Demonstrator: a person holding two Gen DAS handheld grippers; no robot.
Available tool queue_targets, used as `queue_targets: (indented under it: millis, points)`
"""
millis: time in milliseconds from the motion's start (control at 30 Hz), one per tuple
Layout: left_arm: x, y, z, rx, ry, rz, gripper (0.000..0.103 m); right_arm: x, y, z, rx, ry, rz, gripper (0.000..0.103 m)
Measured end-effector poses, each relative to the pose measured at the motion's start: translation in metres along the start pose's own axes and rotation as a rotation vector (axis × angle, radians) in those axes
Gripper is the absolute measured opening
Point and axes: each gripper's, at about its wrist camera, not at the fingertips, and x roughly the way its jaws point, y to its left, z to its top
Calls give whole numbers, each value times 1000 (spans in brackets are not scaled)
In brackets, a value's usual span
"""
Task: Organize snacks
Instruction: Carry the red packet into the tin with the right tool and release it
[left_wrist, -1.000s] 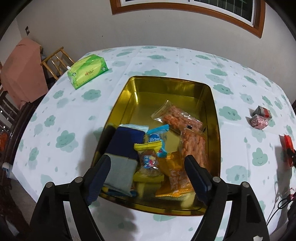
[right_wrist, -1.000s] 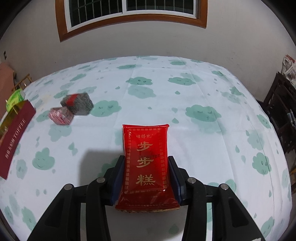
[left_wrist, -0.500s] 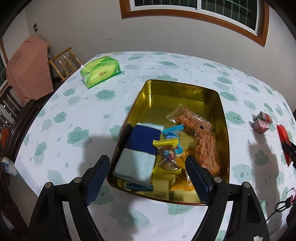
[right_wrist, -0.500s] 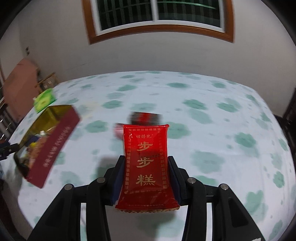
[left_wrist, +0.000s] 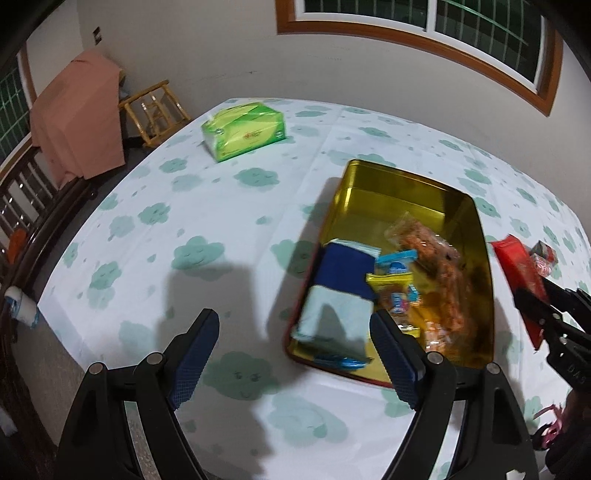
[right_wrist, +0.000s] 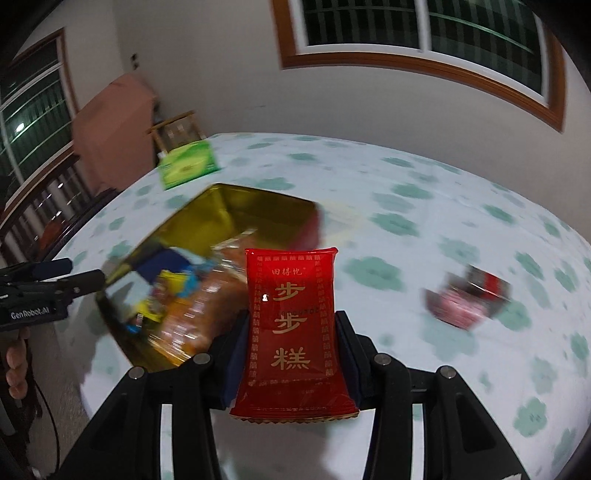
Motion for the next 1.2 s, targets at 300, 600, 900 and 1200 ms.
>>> queue_targets:
  millis: [300, 600, 900, 1200]
  points:
    - [3, 24, -3, -53, 10, 6, 81, 32, 50, 18, -69, 36, 49, 45]
    - [10, 23, -5, -54, 27, -9, 81, 54, 62, 25, -104, 64, 36, 45]
    - [10, 6, -7, -25, 31, -28, 81, 45, 56, 22, -70, 40, 78, 49]
    - [3, -19, -6, 5, 12, -46, 81, 7, -4, 16, 28, -30, -23, 50]
